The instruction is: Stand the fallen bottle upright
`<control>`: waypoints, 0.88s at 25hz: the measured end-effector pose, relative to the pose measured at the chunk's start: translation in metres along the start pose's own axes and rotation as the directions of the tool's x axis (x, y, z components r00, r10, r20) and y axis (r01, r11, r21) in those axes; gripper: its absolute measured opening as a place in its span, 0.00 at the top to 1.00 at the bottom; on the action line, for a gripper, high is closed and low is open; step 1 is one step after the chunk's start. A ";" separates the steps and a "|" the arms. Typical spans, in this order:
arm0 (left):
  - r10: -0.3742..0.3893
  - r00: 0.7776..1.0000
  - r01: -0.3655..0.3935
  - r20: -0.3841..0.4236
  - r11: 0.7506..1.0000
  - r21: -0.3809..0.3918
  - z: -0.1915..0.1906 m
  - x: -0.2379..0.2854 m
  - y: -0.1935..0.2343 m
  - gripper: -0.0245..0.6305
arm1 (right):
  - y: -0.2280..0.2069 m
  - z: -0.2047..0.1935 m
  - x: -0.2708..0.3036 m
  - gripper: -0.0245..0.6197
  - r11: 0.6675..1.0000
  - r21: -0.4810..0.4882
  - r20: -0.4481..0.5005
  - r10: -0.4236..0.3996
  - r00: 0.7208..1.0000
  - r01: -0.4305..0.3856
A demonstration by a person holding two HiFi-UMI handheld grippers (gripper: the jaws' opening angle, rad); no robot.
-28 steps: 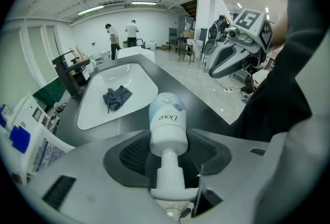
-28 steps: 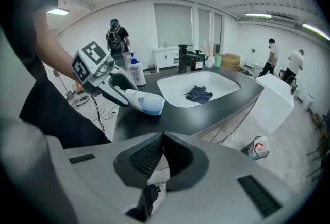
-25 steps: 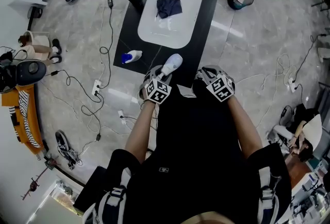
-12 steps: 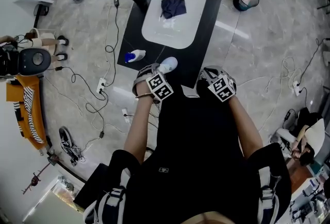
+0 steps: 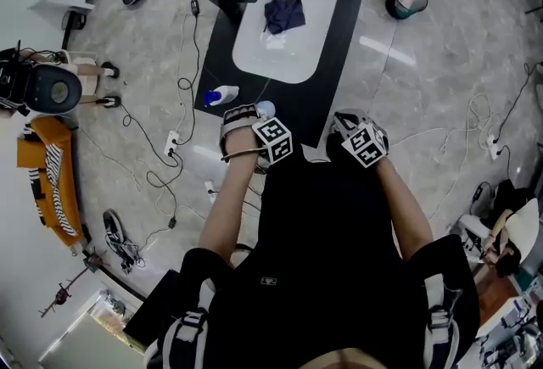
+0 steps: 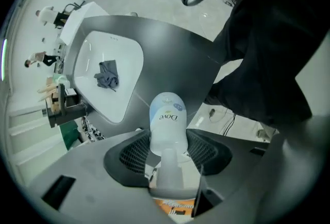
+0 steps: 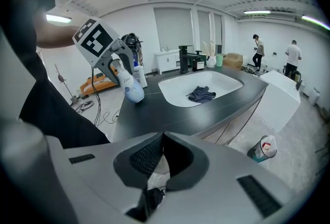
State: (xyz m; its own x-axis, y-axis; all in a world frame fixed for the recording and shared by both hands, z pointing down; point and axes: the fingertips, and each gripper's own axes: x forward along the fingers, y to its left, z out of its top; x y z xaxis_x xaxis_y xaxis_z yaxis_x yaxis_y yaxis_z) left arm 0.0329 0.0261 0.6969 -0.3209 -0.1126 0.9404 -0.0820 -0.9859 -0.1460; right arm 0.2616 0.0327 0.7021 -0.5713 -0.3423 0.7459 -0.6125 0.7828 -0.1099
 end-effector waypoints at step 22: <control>0.127 0.989 -0.120 -0.072 0.988 0.094 0.029 0.004 0.022 0.55 | -0.003 -0.003 -0.002 0.87 0.999 -0.031 -0.006 0.032 0.999 -0.032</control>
State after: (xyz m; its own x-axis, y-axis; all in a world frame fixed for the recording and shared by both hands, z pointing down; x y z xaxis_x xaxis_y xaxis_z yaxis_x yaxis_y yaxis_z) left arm 0.0574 0.0000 0.7059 -0.3954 -0.2281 0.8898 0.0460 -0.9724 -0.2288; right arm 0.2662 0.0325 0.7033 -0.5875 -0.3142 0.7457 -0.5768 0.8090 -0.1135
